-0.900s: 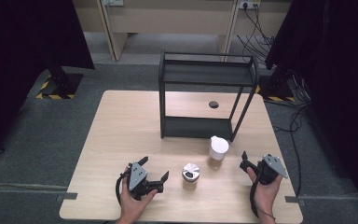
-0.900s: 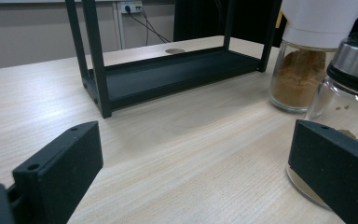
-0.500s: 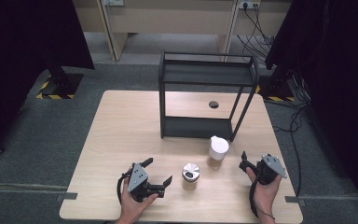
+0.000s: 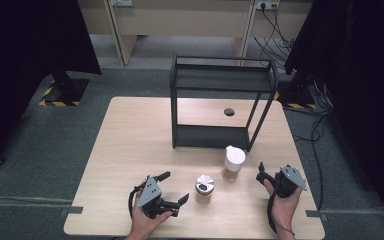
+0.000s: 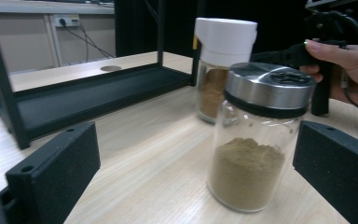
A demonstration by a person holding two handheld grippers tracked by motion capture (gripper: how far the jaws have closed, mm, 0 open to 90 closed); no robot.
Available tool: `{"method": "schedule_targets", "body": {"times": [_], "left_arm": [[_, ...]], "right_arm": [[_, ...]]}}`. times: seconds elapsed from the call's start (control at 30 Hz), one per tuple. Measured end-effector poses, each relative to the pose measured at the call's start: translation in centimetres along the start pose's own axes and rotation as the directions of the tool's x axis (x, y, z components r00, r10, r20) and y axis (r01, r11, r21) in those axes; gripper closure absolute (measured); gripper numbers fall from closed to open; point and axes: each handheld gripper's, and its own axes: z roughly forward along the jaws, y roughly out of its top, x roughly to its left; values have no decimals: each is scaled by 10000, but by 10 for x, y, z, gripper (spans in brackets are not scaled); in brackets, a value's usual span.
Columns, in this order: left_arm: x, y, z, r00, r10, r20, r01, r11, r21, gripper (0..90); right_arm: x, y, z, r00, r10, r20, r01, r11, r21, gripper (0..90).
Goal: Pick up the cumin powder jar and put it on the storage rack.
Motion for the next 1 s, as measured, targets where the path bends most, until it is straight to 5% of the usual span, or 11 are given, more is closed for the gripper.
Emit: {"method": "schedule_targets", "body": {"times": [0.33,1.0], "left_arm": [[-12,3,17,9991,176,375,-183,9997,177,0],[-31,9,50,9989,376,267,-393,9970,661,22]], "right_arm": [[0,1,1,10000,26,-20,-26,10000,59,32],[0,1,1,10000,-8,-37,8,10000,67,33]]}}
